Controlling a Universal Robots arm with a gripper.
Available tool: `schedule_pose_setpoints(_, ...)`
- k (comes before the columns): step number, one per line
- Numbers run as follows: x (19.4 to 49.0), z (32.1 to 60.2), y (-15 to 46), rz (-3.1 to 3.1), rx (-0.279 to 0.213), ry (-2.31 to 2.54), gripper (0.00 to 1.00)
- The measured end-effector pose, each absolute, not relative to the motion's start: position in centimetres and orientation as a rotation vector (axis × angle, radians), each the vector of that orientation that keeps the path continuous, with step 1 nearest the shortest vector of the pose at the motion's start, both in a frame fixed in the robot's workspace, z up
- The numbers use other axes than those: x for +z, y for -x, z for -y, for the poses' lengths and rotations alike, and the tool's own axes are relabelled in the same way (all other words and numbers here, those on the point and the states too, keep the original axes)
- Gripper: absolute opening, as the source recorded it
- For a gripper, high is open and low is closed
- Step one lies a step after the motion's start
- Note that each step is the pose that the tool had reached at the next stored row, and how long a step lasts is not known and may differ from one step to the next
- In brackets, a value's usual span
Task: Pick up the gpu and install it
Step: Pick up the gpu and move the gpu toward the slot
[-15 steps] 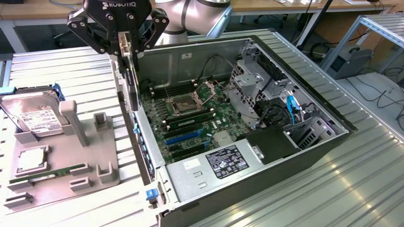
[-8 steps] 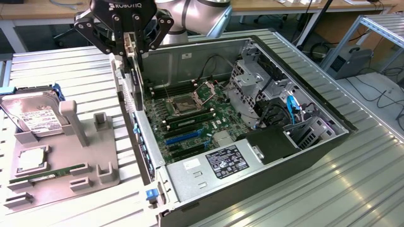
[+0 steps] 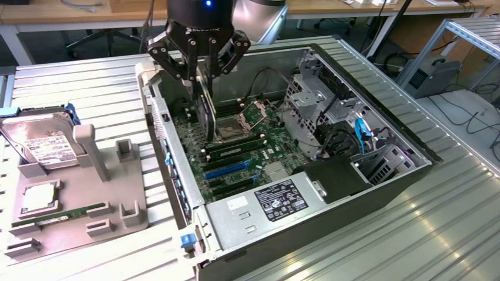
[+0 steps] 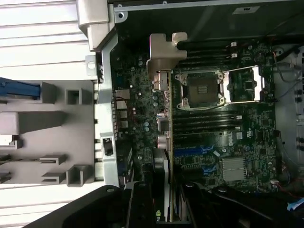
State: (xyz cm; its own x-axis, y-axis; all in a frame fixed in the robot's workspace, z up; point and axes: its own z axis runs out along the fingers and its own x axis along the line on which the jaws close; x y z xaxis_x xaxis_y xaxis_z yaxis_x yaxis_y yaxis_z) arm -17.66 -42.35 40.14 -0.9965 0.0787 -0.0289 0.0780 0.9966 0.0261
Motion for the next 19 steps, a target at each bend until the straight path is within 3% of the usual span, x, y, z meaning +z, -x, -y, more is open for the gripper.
schedule_pose_setpoints(3,38.9,42.4,15.4,-3.109,0.036,-0.122,0.27)
schedule_pose_setpoints(19,38.2,42.4,14.1,-3.109,0.035,-0.122,0.27)
